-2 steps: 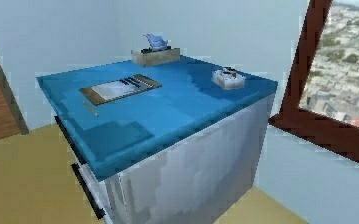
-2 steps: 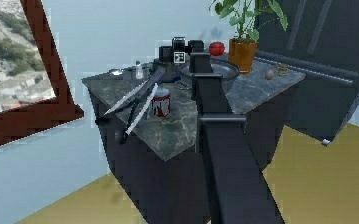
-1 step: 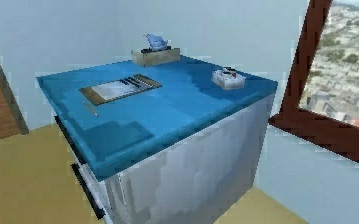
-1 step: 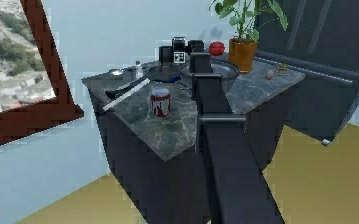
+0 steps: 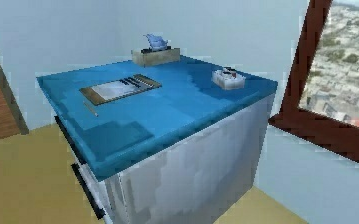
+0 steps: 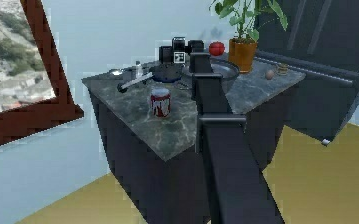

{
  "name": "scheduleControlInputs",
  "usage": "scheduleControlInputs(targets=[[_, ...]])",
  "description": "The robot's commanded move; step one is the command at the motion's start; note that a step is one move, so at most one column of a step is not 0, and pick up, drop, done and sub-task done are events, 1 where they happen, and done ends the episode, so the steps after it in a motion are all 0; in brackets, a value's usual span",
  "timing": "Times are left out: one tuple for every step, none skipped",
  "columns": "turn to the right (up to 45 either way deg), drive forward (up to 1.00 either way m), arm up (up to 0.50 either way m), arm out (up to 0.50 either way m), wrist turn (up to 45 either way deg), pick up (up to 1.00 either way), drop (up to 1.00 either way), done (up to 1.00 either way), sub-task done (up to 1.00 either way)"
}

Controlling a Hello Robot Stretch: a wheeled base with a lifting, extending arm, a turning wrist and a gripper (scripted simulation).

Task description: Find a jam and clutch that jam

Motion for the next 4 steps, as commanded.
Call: scheduleControlInputs(targets=[[0.0, 0.0, 0.0, 0.0, 30.0, 0.0, 0.0, 0.0, 0.0], [0.0, 0.0, -0.14, 0.0, 0.0, 0.0, 0.0, 0.0, 0.0], [0.0, 0.0, 0.0, 0.0, 0.0, 1.0, 0.0, 0.0, 0.0], [0.0, 0.0, 0.1, 0.0, 0.0, 0.0, 0.0, 0.0, 0.0]])
